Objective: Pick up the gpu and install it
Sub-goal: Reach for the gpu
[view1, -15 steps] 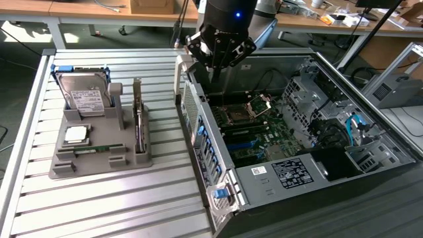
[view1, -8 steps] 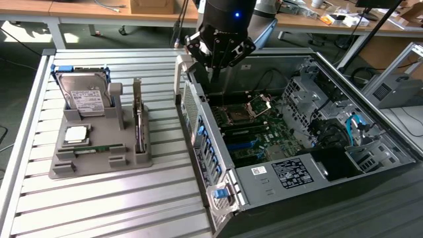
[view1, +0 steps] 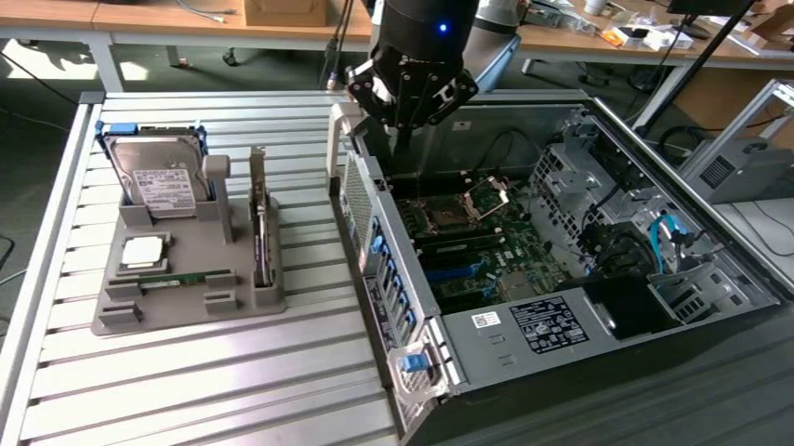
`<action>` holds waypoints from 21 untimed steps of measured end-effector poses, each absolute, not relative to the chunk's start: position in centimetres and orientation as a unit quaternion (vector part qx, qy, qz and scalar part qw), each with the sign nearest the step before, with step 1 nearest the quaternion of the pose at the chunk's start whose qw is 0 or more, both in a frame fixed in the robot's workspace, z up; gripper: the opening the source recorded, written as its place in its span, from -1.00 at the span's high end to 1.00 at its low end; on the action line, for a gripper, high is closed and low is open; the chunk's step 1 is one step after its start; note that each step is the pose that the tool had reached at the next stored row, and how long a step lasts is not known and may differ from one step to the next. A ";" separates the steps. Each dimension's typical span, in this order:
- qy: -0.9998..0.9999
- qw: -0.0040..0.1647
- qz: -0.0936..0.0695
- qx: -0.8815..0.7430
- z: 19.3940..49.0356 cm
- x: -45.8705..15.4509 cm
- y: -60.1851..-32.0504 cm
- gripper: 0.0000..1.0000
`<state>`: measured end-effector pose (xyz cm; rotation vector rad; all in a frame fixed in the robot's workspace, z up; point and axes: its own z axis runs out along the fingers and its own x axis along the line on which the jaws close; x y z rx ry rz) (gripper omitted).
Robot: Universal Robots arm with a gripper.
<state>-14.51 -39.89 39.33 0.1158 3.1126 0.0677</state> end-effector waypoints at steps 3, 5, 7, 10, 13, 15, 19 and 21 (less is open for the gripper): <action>0.999 0.013 0.022 0.037 39.3 -14.6 -39.9 0.80; 0.999 0.013 0.022 0.037 39.3 -14.6 -39.9 0.80; 0.999 0.013 0.022 0.037 39.3 -14.7 -39.9 0.80; 0.999 0.013 0.022 0.037 39.3 -14.8 -39.9 0.80; 0.999 0.013 0.022 0.037 39.3 -14.9 -39.9 0.80; 0.999 0.013 0.022 0.037 39.3 -14.9 -39.9 0.80; 0.999 0.013 0.022 0.037 39.3 -15.0 -39.9 0.80; 0.999 0.013 0.022 0.037 39.3 -15.1 -39.9 0.80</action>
